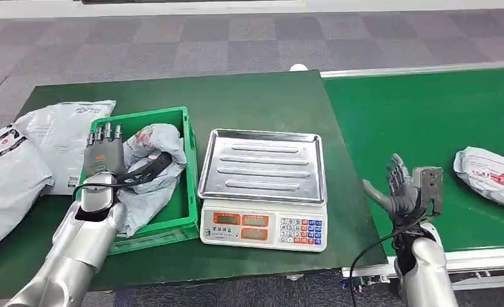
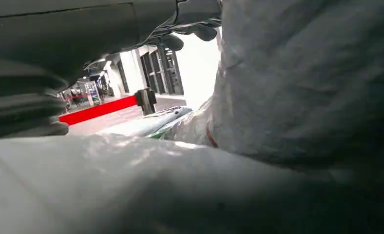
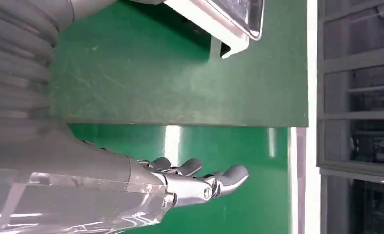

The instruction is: Moved the parcel from conveyor to table for the left to box.

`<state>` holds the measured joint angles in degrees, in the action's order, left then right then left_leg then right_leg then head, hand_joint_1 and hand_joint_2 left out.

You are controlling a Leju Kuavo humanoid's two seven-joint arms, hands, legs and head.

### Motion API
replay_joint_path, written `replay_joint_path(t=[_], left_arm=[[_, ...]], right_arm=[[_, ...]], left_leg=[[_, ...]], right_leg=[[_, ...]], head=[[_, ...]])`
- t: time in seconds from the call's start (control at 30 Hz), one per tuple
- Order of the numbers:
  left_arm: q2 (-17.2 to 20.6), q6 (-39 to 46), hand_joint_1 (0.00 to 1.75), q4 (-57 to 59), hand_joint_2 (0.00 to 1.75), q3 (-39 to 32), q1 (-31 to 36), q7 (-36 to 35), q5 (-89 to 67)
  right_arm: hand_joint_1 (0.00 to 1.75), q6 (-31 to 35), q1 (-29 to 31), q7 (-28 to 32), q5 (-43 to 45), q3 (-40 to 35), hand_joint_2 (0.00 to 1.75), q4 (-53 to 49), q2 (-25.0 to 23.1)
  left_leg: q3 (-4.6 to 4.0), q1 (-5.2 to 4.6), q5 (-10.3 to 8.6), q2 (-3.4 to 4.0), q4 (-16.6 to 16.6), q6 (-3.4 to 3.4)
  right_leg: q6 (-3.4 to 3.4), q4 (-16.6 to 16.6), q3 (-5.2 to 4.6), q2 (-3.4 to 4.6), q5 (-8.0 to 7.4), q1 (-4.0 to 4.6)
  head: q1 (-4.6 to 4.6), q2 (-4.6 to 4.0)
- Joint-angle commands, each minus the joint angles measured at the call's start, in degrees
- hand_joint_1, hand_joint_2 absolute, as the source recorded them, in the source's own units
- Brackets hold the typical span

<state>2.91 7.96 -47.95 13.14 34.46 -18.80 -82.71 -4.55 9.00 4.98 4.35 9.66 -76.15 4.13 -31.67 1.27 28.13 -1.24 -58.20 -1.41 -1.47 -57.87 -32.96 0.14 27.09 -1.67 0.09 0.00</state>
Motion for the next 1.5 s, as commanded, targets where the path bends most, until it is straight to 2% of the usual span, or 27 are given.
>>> replay_joint_path(t=[0.03, 0.13, 0.2, 0.27, 0.4, 0.5, 0.53, 0.67, 0.83, 1.03, 1.23, 1.5], left_arm=[[-1.4, 1.8, 0.0, 2.3, 1.75, -4.5, 0.9, 3.1, 3.1], [-2.7, 5.7, 0.0, -3.4, 1.75, -8.2, -1.2, 8.3, 11.1], [-4.0, 5.2, 0.0, -10.6, 1.75, -11.1, -3.9, 14.9, 22.6], [-4.5, 3.3, 0.0, -17.7, 1.75, -11.3, -6.8, 19.0, 32.7], [-4.4, -0.5, 0.0, -24.3, 1.75, -9.4, -9.4, 21.9, 46.9], [-4.5, -11.0, 0.0, -26.2, 1.75, -8.9, -10.4, 26.0, 61.9], [-3.8, -16.0, 0.0, -26.1, 1.75, -8.3, -10.7, 25.2, 67.1], [-4.5, -18.3, 0.0, -26.1, 1.75, -6.9, -11.1, 27.2, 71.5], [-7.1, -29.2, 0.0, -25.1, 1.75, -5.5, -10.8, 26.3, 91.7], [-8.2, -30.4, 0.0, -23.5, 1.75, 1.8, -10.0, 25.2, 95.7], [-10.0, -30.9, 0.0, -24.1, 1.75, 4.9, -12.1, 27.5, 98.0], [-12.3, -27.2, 0.0, -13.2, 1.75, 9.9, -9.0, 31.6, 95.9]], right_arm=[[0.0, -0.2, 0.1, -0.3, 0.2, 3.8, 1.75, 0.3, -1.6], [0.0, -0.7, -1.0, -0.6, 0.9, 4.3, 1.75, -0.3, -1.5], [0.0, -1.0, -0.2, -0.7, 1.0, 3.9, 1.75, 0.3, -1.4], [0.0, -1.2, 1.4, -0.5, 1.1, 3.1, 1.75, 2.0, -1.2], [0.0, -0.7, 2.4, -0.5, 1.1, 2.1, 1.75, 3.0, -0.7], [0.0, -0.7, 1.8, -0.5, 1.4, 2.2, 1.75, 2.6, -0.5], [0.0, -1.6, 2.3, -0.4, 2.1, 2.0, 1.75, 3.7, -0.2], [0.0, -1.9, 3.0, -0.5, 2.0, 1.4, 1.75, 5.2, -0.2], [0.0, -1.5, 4.4, -0.2, 1.6, -0.2, 1.75, 6.9, -0.3], [0.0, 0.4, 3.5, 0.7, -0.3, -2.2, 1.75, 5.3, -0.7], [0.0, 1.8, 5.5, 2.5, -3.9, -6.9, 1.75, 4.9, -2.0], [0.0, 4.0, 4.7, 3.0, -4.3, -13.6, 1.75, 3.2, -3.5]], left_leg=[[0.11, 0.03, -0.07, 0.16, 0.2, 0.13], [0.07, 0.0, -0.03, 0.04, 0.1, 0.09], [0.07, 0.01, -0.02, 0.06, 0.1, 0.1], [0.02, 0.0, 0.02, 0.2, 0.0, 0.11], [0.02, 0.0, 0.02, 0.3, 0.0, 0.11], [0.02, 0.01, -0.02, 0.25, 0.1, 0.14], [0.0, 0.02, 0.0, 0.21, 0.0, 0.09], [0.03, 0.01, 0.0, 0.22, 0.0, 0.06], [0.06, 0.03, -0.02, 0.24, 0.1, 0.1], [0.06, 0.01, -0.05, 0.14, 0.1, 0.13], [0.13, -0.02, -0.03, 0.33, 0.2, 0.1], [0.09, 0.0, -0.05, 0.15, 0.1, 0.1]], right_leg=[[0.17, 0.2, 0.12, 0.02, -0.11, 0.08], [0.12, 0.1, 0.08, -0.06, -0.03, 0.04], [0.12, 0.1, 0.07, -0.05, -0.03, 0.05], [0.1, 0.1, -0.01, 0.09, -0.04, 0.04], [0.09, 0.1, -0.01, 0.19, -0.06, 0.03], [0.13, 0.2, 0.04, 0.09, -0.08, 0.06], [0.1, 0.1, 0.01, 0.07, -0.05, 0.05], [0.08, 0.1, 0.02, 0.09, -0.05, 0.03], [0.11, 0.1, 0.06, 0.09, -0.08, 0.06], [0.12, 0.2, 0.13, -0.03, -0.08, 0.05], [0.16, 0.2, 0.08, 0.17, -0.1, 0.02], [0.12, 0.1, 0.1, 0.0, -0.07, 0.05]], head=[[0.0, 0.0], [0.0, 0.0], [0.0, -0.02], [0.02, 0.0], [0.02, 0.0], [0.02, -0.02], [0.0, -0.02], [0.0, -0.02], [0.0, 0.0], [0.0, 0.0], [0.0, -0.02], [0.0, 0.0]])
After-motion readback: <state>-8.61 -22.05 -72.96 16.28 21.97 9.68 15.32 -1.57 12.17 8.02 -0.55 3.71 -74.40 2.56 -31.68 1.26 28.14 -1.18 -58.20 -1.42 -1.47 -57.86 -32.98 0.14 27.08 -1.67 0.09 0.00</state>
